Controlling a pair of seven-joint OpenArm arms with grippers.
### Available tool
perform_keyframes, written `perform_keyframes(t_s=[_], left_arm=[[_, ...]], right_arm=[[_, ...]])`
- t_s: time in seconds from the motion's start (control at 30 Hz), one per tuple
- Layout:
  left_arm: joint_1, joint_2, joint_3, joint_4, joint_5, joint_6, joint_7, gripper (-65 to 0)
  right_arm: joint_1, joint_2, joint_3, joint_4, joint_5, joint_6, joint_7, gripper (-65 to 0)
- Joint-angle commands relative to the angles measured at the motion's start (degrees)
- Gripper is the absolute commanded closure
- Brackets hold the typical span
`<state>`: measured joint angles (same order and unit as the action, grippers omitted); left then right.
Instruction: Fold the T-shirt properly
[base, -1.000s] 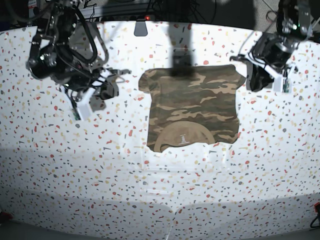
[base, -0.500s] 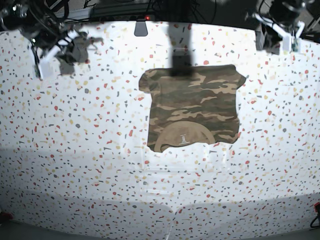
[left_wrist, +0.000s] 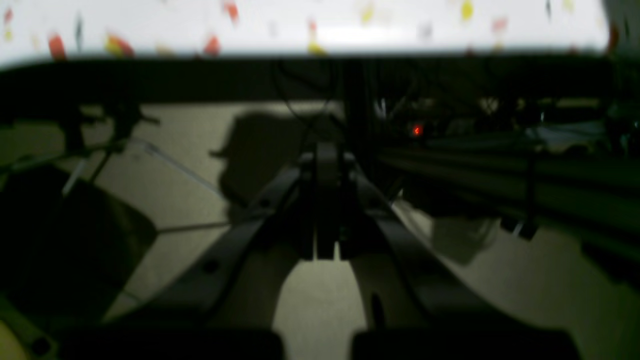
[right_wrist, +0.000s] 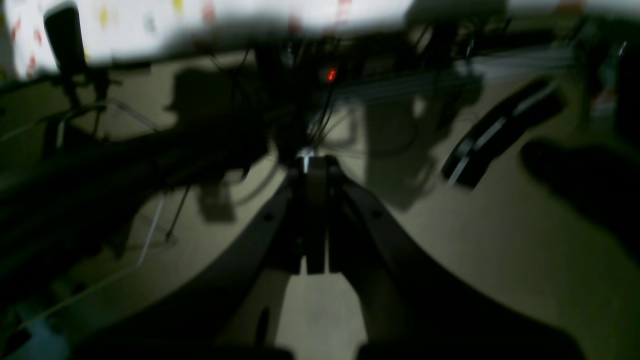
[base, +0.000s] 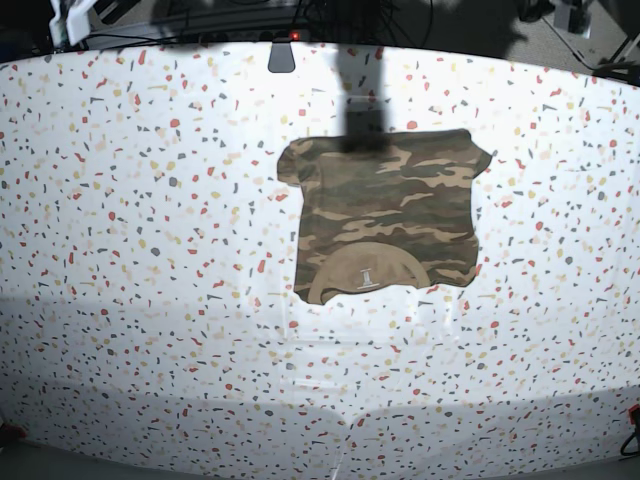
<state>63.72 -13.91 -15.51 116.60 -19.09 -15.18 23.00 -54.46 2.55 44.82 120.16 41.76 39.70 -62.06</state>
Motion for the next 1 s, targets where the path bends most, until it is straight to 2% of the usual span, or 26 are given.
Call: perform_keyframes(t_s=[0.0,0.1,0.27,0.37,0.47,0.53,0.67,0.77,0.87,0.97], left_arm=[[1.6,-0.2,-0.3,-0.2,-0.4,0.0,-1.4,0.0],[2.3,-0.3,-0.3,-6.0,-0.3,-0.5,-4.2,0.0],[-0.1,-0.3,-0.3,-22.5,1.7,-8.2,-12.1,0.0],[-3.9,-0.2,-0.3,-32.4,1.7,-12.2,-14.0,0.0],[-9.0,-0.3,-0.3,-41.8,1.7,-14.2,-14.4,0.0],[-12.4,-0.3,-0.3,-48.0,2.3,-14.2,-16.4,0.0],[-19.4,-0.2,-0.2,-60.9,7.3,-14.2,-23.4,0.0],[-25.1,-0.2,-0.2,-70.4,9.4,-14.2,-23.5,0.0],[-30.9,-0.2,-0.2,-79.2,12.5,-14.2,-23.5,0.0],[-36.0,-0.2,-0.2,-86.6,13.1,-14.2,-23.5,0.0]], right_arm=[[-1.7,-0.7,0.4,0.5,0.5,0.3,1.0,0.0],[-2.6,-3.3,0.4,-2.6,-0.3,0.3,2.2,0.0],[-2.3,-3.5,0.0,-13.8,-6.7,0.3,9.0,0.0],[-0.7,-2.2,0.0,-22.0,-12.0,0.3,12.3,0.0],[2.3,0.4,0.0,-31.5,-16.2,0.3,14.7,0.0],[5.0,2.6,0.0,-38.2,-19.2,0.3,16.4,0.0],[12.1,8.0,0.0,-52.5,-26.2,0.3,22.2,0.0],[18.1,12.5,0.0,-63.7,-30.7,0.3,24.8,0.0],[23.6,16.4,-1.2,-74.8,-36.8,0.3,32.3,0.0],[28.1,19.5,-7.1,-84.1,-43.3,0.3,40.2,0.0]])
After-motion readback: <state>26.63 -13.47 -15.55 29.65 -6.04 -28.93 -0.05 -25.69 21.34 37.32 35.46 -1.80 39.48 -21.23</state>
